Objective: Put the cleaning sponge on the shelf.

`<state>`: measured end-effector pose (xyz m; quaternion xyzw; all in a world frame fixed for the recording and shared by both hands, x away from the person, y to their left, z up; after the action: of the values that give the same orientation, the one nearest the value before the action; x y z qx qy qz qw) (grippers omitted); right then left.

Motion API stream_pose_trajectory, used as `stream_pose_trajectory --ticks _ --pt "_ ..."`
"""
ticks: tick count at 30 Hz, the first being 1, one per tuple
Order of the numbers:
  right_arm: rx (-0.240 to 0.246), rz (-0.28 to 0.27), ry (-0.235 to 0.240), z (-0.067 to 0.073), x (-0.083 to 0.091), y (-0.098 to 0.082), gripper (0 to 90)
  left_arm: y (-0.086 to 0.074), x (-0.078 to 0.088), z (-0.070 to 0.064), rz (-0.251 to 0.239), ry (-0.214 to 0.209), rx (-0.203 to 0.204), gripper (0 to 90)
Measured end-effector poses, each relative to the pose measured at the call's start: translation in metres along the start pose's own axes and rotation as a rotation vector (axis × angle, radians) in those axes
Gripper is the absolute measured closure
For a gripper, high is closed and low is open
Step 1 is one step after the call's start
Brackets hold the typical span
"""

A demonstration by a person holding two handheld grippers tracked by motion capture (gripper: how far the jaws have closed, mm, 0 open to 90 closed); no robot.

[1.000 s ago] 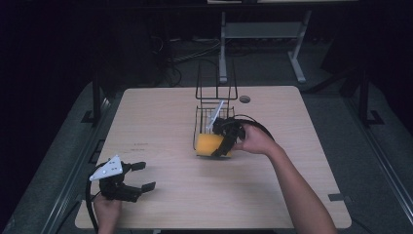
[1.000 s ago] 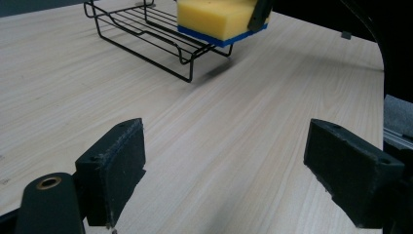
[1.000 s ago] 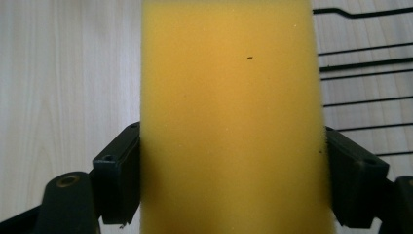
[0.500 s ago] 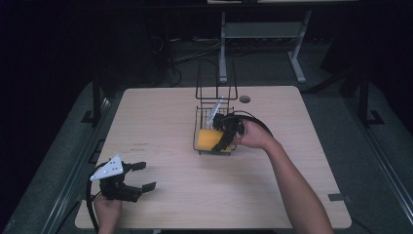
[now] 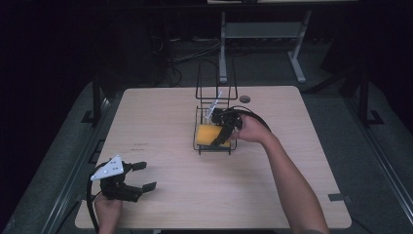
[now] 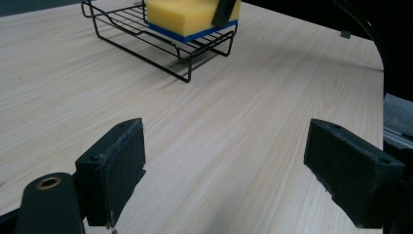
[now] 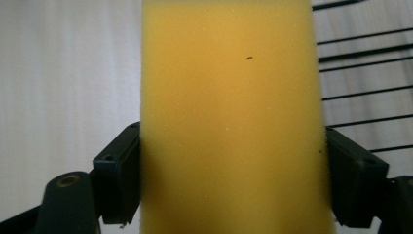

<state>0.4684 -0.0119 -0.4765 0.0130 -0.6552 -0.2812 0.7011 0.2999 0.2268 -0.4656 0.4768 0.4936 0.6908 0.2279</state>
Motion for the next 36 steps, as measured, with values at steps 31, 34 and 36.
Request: stream_pose_trajectory --ticks 31,34,36 --pt "-0.021 0.016 -0.009 -0.016 -0.015 -0.002 19.2 0.000 -0.001 0.000 -0.001 -0.002 0.002 14.6" --pt "-0.021 0.009 -0.010 -0.015 -0.013 -0.001 18.4 0.000 -0.001 0.000 0.001 -0.001 0.000 14.6" --pt "-0.026 0.007 -0.009 -0.015 -0.011 -0.001 17.3 0.000 -0.002 0.000 0.000 -0.003 0.001 14.6"
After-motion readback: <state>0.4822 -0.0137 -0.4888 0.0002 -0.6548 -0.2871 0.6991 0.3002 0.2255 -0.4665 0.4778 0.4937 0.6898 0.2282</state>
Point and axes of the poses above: each handheld gripper's, and its own axes: x roughly backward along the jaws, y roughly out of its top, z roughly to its left, the point moved 9 cm from there along -x, roughly forward along the jaws, and after that the axes turned 11 degrees about -x, right-handed, at the moved point
